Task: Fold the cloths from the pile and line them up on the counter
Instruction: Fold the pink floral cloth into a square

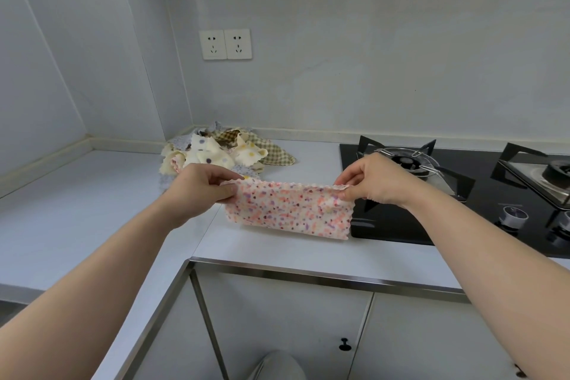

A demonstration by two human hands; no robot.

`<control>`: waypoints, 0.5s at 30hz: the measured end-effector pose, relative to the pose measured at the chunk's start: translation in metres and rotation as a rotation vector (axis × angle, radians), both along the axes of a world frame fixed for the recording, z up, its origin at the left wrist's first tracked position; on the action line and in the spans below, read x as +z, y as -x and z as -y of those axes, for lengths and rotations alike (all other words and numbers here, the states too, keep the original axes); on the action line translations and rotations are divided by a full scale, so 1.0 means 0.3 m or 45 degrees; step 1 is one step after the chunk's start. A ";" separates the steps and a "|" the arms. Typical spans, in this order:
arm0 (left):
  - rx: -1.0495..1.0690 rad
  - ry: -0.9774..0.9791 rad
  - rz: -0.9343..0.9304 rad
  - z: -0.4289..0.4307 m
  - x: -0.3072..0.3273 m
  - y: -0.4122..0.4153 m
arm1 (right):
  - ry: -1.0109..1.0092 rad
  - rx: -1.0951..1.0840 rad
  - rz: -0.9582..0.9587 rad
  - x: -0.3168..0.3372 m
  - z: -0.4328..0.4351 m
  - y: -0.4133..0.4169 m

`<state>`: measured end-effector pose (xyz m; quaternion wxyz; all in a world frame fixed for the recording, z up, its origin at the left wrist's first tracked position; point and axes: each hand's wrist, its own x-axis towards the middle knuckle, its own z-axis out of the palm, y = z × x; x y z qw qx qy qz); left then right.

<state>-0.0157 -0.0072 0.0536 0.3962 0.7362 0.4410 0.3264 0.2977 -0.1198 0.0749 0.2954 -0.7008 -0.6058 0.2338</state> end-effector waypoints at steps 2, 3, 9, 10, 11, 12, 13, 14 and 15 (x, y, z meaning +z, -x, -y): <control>-0.013 -0.029 -0.057 0.003 0.002 0.003 | -0.002 0.007 -0.010 0.004 -0.002 0.001; -0.012 -0.049 -0.089 0.003 0.004 0.001 | 0.001 0.013 -0.027 0.006 -0.002 0.001; -0.035 -0.087 -0.231 -0.004 0.020 -0.005 | 0.197 0.053 -0.066 0.029 -0.008 0.004; -0.047 -0.062 -0.246 -0.008 0.022 -0.006 | 0.239 0.050 -0.061 0.032 -0.011 0.008; -0.056 -0.031 -0.247 -0.012 0.024 -0.009 | 0.269 0.045 -0.077 0.032 -0.014 0.010; -0.059 -0.015 -0.238 -0.017 0.023 -0.013 | 0.278 0.032 -0.113 0.028 -0.021 0.012; -0.041 -0.041 -0.224 -0.024 0.017 -0.020 | 0.255 0.000 -0.166 0.022 -0.031 0.015; 0.003 -0.131 -0.218 -0.033 0.004 -0.025 | 0.183 -0.044 -0.214 0.011 -0.044 0.017; 0.064 -0.263 -0.215 -0.036 -0.008 -0.030 | 0.066 -0.094 -0.194 -0.005 -0.059 0.015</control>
